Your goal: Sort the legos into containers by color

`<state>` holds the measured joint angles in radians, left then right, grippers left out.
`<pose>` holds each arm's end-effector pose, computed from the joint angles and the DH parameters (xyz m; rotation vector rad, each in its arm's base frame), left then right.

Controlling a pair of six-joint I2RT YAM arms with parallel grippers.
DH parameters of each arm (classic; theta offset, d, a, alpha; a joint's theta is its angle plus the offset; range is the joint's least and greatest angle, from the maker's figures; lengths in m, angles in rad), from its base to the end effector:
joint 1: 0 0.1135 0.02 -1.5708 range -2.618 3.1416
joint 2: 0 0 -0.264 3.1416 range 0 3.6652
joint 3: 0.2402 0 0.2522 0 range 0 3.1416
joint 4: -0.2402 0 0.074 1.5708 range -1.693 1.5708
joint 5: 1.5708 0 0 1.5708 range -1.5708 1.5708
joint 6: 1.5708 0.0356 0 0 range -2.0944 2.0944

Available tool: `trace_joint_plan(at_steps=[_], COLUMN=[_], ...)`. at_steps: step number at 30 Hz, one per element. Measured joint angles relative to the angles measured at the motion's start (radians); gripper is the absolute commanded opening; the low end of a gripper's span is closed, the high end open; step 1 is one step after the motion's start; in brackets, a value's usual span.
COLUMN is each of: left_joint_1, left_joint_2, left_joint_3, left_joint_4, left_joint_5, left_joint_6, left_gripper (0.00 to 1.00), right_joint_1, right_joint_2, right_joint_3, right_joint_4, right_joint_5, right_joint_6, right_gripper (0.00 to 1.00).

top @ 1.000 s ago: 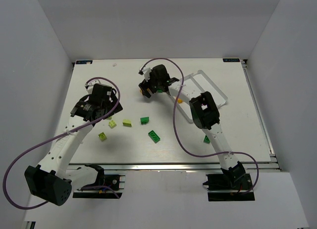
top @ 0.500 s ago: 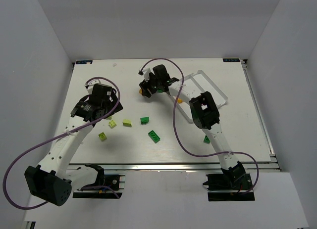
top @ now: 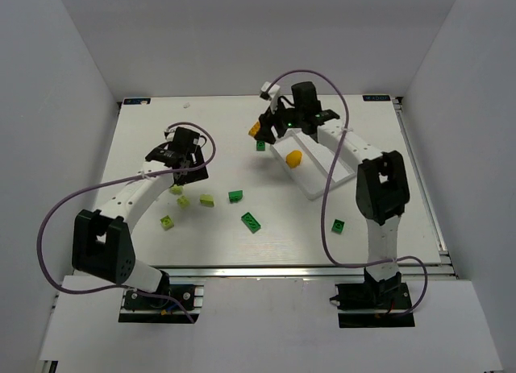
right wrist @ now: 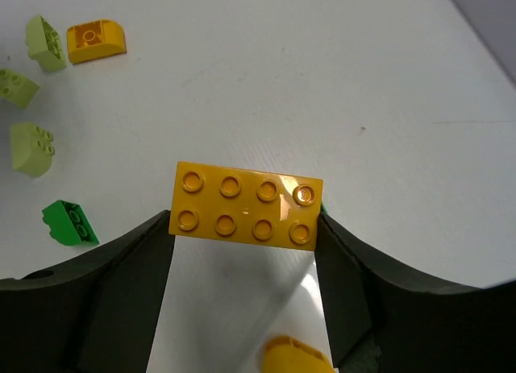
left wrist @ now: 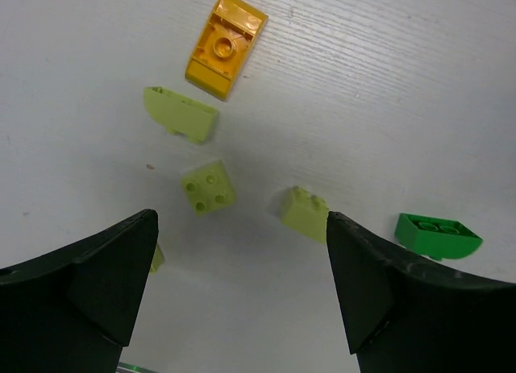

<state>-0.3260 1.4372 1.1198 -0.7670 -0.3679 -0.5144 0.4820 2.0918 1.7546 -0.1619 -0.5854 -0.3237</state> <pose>0.2754 -0.0796 0.2609 -0.3567 2.5251 0.1749 0.4281 0.2462 0.2684 -1.1242 1.7162 0.7015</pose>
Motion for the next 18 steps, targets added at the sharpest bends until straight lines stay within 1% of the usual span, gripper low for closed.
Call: trace_joint_plan(at_steps=[3, 6, 13, 16, 17, 18], left_joint_1=[0.028, 0.06, 0.113, 0.125, 0.13, 0.134], left_joint_2=[0.052, 0.1, 0.229, 0.248, 0.25, 0.251], left_joint_3=[0.004, 0.012, 0.072, 0.083, 0.088, 0.092], left_joint_4=[0.032, 0.07, 0.129, 0.148, 0.151, 0.156], left_joint_5=[-0.003, -0.005, -0.005, -0.003, -0.002, -0.001], left_joint_6=[0.04, 0.076, 0.161, 0.201, 0.214, 0.225], left_gripper=[0.95, 0.95, 0.96, 0.96, 0.96, 0.96], right_joint_1=[-0.031, -0.062, -0.139, -0.152, -0.152, -0.151], right_joint_2=[-0.089, -0.123, -0.084, -0.046, -0.032, -0.013], right_joint_3=[-0.022, -0.038, -0.082, -0.08, -0.074, -0.066], right_joint_4=[-0.03, -0.068, -0.175, -0.196, -0.204, -0.211], right_joint_5=[0.014, 0.051, 0.166, 0.201, 0.208, 0.214], right_joint_6=[-0.033, -0.064, -0.121, -0.13, -0.132, -0.133], right_gripper=[0.28, 0.32, 0.37, 0.44, 0.49, 0.51])
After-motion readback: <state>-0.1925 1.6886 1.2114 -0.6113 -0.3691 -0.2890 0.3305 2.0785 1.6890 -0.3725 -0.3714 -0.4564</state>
